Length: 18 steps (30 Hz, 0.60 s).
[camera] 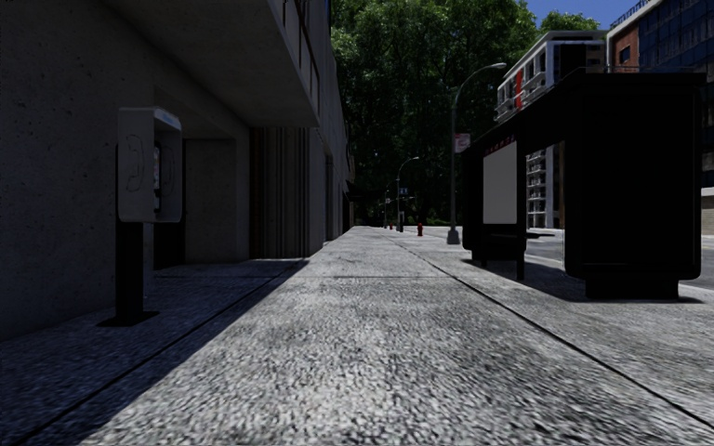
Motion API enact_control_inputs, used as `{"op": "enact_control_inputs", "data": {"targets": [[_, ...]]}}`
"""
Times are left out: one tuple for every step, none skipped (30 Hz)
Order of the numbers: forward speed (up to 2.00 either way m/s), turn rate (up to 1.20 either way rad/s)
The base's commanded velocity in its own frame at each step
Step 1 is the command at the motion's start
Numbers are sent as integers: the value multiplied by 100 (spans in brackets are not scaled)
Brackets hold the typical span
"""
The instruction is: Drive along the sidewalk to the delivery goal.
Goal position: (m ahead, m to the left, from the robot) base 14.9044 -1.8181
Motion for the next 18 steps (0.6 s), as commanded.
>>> {"op": "enact_control_inputs", "data": {"targets": [[200, 0], [200, 0], [200, 0], [200, 0], [200, 0], [200, 0], [200, 0], [200, 0], [200, 0], [200, -12], [200, -18], [200, -18], [200, -19], [200, -19], [200, -19], [200, -19], [200, -20], [200, -20]]}}
